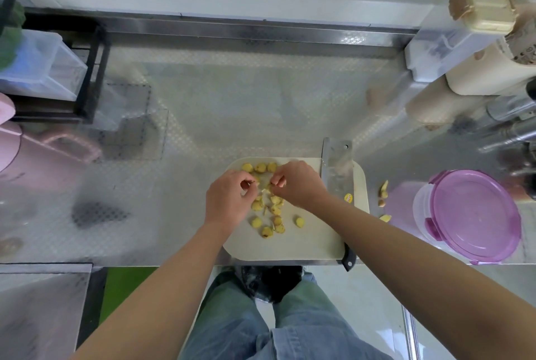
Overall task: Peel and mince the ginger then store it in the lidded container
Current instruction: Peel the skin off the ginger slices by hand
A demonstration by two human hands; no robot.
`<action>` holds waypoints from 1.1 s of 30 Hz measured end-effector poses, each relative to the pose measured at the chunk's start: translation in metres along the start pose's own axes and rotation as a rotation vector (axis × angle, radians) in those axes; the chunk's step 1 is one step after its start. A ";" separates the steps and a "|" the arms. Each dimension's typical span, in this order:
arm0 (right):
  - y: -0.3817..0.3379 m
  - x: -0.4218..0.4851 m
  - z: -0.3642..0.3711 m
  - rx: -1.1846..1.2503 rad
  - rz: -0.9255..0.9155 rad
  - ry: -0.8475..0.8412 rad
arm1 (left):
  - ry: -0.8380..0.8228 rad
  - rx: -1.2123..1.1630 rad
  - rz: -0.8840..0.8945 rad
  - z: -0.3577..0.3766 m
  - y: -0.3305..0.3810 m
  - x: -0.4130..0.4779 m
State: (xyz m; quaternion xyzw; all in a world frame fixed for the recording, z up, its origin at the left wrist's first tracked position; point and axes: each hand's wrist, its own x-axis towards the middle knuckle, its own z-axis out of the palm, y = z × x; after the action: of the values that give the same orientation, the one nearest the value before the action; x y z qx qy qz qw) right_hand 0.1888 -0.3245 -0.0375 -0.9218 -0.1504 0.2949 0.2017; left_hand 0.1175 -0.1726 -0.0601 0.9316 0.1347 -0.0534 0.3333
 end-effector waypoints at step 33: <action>0.023 -0.018 0.020 0.055 -0.074 0.016 | -0.061 -0.121 -0.099 0.009 -0.005 -0.015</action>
State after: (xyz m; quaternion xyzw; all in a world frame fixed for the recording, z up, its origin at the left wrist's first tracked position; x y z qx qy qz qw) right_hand 0.1666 -0.3465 -0.0542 -0.9120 -0.1747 0.2838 0.2391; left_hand 0.1021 -0.1777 -0.0672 0.9000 0.1733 -0.0900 0.3897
